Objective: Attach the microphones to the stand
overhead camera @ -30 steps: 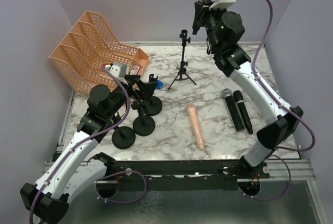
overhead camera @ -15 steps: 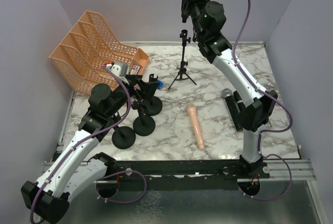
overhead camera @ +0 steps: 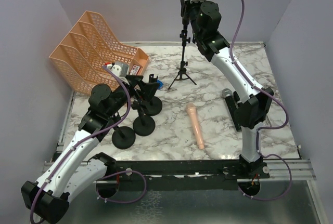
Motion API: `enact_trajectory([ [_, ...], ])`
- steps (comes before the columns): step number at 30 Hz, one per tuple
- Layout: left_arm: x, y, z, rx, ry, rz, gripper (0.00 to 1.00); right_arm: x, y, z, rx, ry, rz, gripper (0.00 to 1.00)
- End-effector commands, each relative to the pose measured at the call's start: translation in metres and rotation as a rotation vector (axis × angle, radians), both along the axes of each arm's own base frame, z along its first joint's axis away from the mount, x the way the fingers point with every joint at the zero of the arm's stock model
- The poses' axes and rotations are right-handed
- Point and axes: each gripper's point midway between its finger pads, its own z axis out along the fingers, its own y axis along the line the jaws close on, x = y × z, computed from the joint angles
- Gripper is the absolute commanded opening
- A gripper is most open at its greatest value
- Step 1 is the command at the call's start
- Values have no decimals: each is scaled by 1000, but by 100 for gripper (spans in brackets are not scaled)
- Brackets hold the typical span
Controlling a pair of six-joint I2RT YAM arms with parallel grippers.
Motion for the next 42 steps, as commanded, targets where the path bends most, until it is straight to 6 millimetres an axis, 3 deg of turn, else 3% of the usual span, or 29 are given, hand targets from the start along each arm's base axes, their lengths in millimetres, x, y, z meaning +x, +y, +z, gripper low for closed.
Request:
enact_trajectory([
  [1,-3,-4,-1,-9,-1,-30,99,4,4,-14,-6,40,23,1],
  [11,-4,-4,0,-16,-4,-31,99,5,9,-42,-17,141,43,0],
  [34,-1,-6,-4,-20,4,-30,99,-13,4,-26,-23,166,73,1],
  [40,0,-7,-6,-19,12,-33,99,-10,8,-37,-11,201,77,1],
  [42,0,-7,-6,-19,11,-32,99,-5,10,-51,-28,233,70,0],
])
